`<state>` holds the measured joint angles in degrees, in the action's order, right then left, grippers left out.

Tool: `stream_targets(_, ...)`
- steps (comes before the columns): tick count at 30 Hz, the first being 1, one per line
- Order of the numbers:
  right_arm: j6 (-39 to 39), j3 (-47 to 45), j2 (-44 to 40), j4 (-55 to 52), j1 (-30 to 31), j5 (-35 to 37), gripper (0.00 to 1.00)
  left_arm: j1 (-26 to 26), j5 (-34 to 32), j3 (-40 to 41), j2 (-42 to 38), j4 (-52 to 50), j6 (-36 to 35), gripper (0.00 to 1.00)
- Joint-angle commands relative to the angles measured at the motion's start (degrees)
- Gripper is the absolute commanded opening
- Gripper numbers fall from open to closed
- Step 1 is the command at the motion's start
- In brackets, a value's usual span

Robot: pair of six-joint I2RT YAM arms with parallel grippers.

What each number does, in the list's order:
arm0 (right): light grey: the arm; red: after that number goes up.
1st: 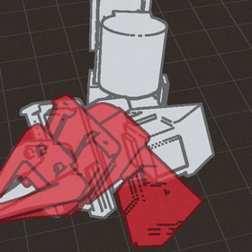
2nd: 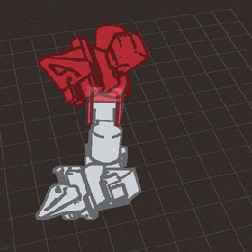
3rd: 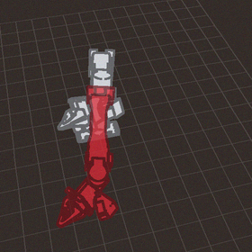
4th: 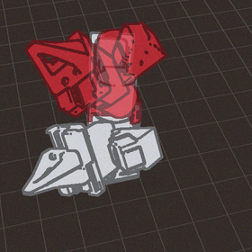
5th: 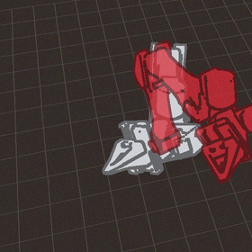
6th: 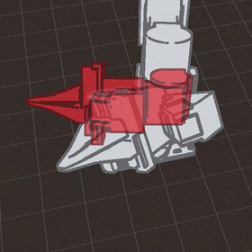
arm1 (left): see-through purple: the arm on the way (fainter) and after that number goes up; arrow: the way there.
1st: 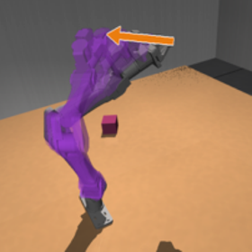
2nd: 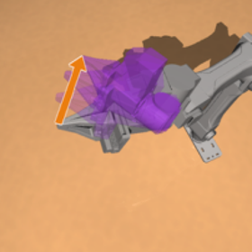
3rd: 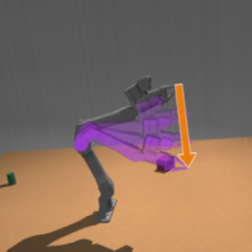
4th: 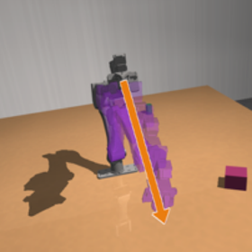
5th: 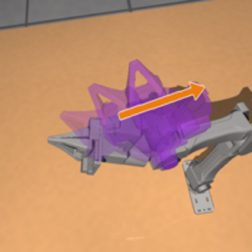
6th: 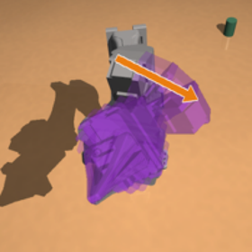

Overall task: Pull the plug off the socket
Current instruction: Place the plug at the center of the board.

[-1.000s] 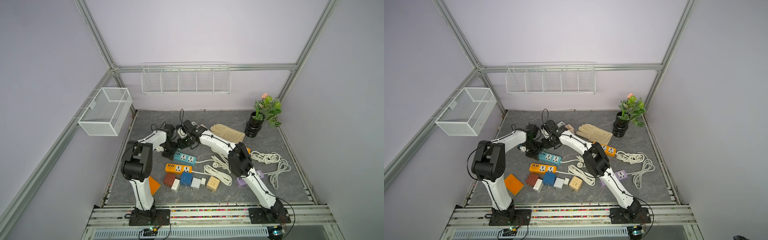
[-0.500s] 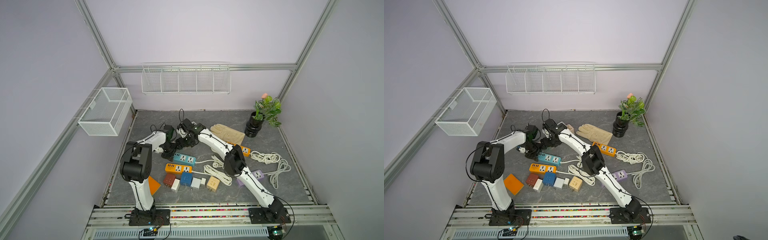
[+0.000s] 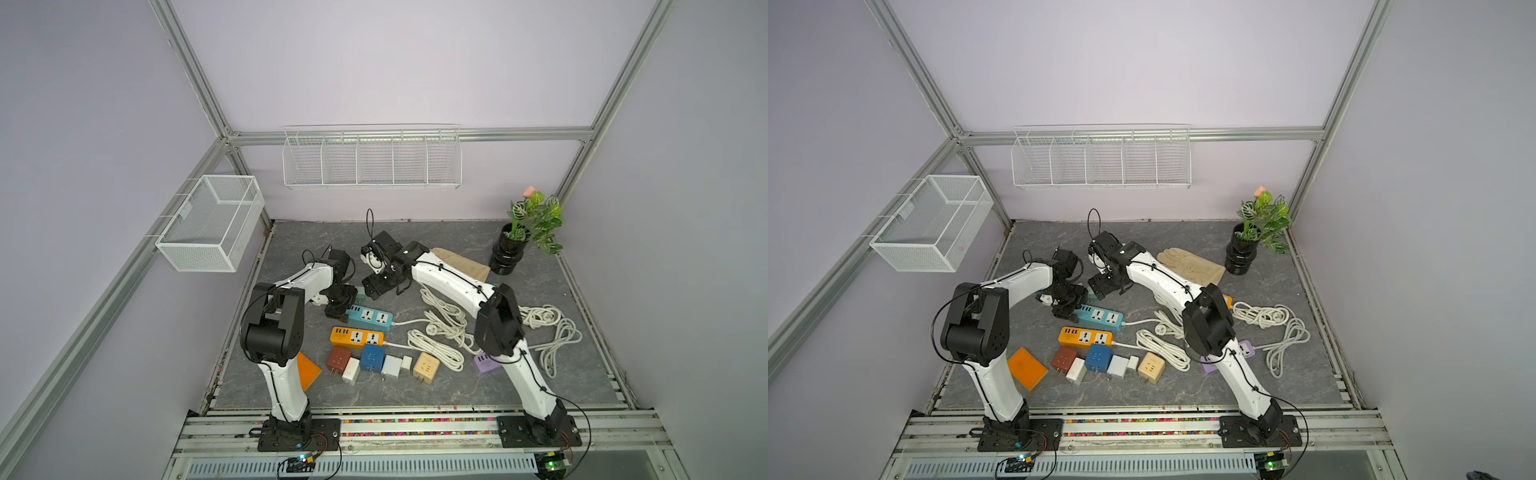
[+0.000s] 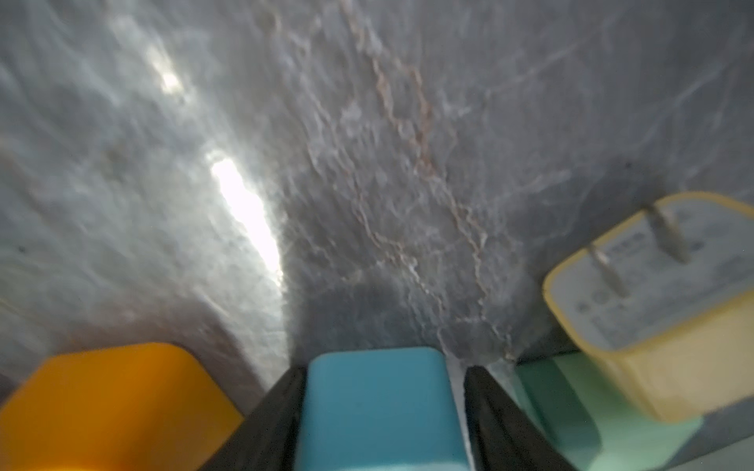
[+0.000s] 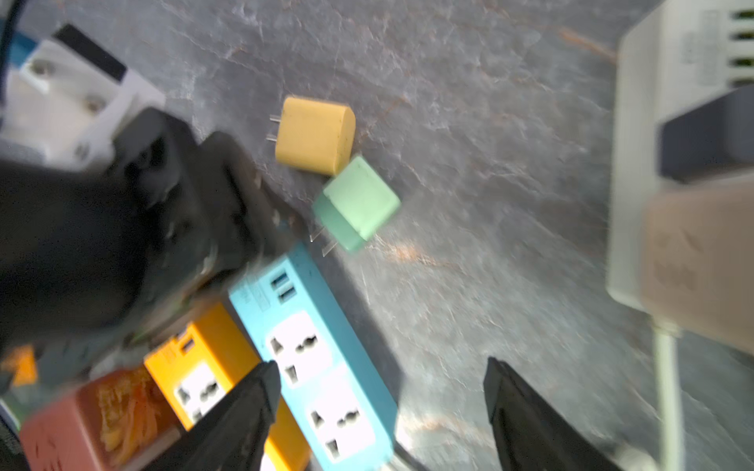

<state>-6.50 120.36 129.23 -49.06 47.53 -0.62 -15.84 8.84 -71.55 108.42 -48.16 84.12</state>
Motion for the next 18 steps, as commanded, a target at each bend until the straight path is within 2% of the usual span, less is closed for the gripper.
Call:
stream_targets(1,4.76,-9.1,-6.85,6.85,-1.06,3.2,0.86,-0.49,0.12,-2.02,-1.67,-0.39,-0.36,0.74)
stream_targets(5,5.57,-14.59,-10.83,10.13,-2.96,5.03,0.87,-1.12,-0.32,-3.66,-1.73,-1.75,-0.36,0.85)
stream_targets(10,6.56,-13.83,-10.77,10.82,-5.77,8.42,0.92,-2.05,-0.23,-4.34,-2.24,-2.78,0.2,0.93)
stream_targets(13,7.75,-9.72,-7.57,8.14,-7.67,7.86,0.95,-2.27,0.22,-4.5,-2.51,-3.23,0.25,0.99)
stream_targets(18,9.92,-1.0,-0.36,3.24,-9.47,6.6,0.96,-2.27,0.56,-4.09,-3.32,-3.99,0.5,1.0)
